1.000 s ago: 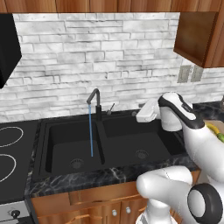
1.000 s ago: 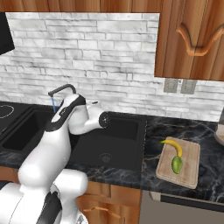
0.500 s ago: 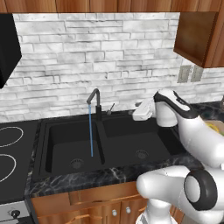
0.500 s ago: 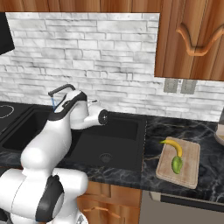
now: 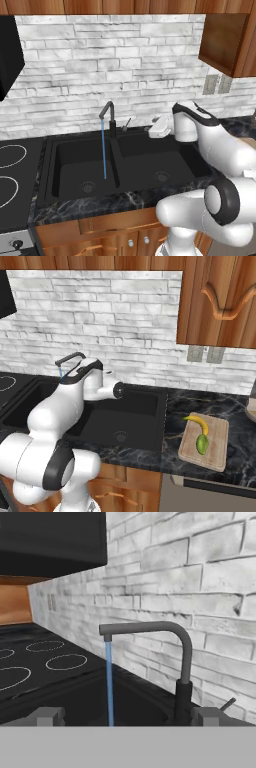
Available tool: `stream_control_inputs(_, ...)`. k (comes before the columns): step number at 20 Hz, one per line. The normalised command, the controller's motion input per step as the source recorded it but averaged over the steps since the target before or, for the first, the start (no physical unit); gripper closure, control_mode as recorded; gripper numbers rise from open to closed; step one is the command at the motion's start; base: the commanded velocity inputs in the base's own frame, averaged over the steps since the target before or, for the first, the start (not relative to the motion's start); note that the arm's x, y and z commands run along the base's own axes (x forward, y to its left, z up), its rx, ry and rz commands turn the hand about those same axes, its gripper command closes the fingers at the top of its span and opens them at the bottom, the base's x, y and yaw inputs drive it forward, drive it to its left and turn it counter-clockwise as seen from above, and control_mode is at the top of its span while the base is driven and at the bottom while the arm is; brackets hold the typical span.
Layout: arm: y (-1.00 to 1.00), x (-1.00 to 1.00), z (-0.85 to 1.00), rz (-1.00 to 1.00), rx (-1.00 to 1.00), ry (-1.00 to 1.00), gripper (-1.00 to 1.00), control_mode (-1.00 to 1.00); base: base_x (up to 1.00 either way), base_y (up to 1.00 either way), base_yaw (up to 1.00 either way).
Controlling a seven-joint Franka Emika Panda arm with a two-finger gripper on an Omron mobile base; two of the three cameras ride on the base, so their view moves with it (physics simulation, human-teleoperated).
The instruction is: Pick the mango, banana from the sink and place them on the cutting board to airdry. Then turn off the sink faucet.
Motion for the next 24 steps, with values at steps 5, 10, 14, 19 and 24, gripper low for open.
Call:
stream_control_inputs(5,0.0,0.13,-0.12,0.0,0.0,0.0,-1.0,-1.0,0.0,0.0,0.0)
stream_control_inputs(10,0.0,0.13,-0.04,0.0,0.0,0.0,-1.0,-1.0,0.0,0.0,0.0)
stream_control_inputs(14,0.0,0.16,-0.08,0.0,0.0,0.0,-1.0,-1.0,0.0,0.0,0.0)
stream_control_inputs(19,0.01,0.25,-0.12,0.0,0.0,0.0,-1.0,-1.0,0.0,0.0,0.0)
stream_control_inputs(24,0.06,0.29,-0.14,0.0,0.0,0.0,-1.0,-1.0,0.0,0.0,0.0)
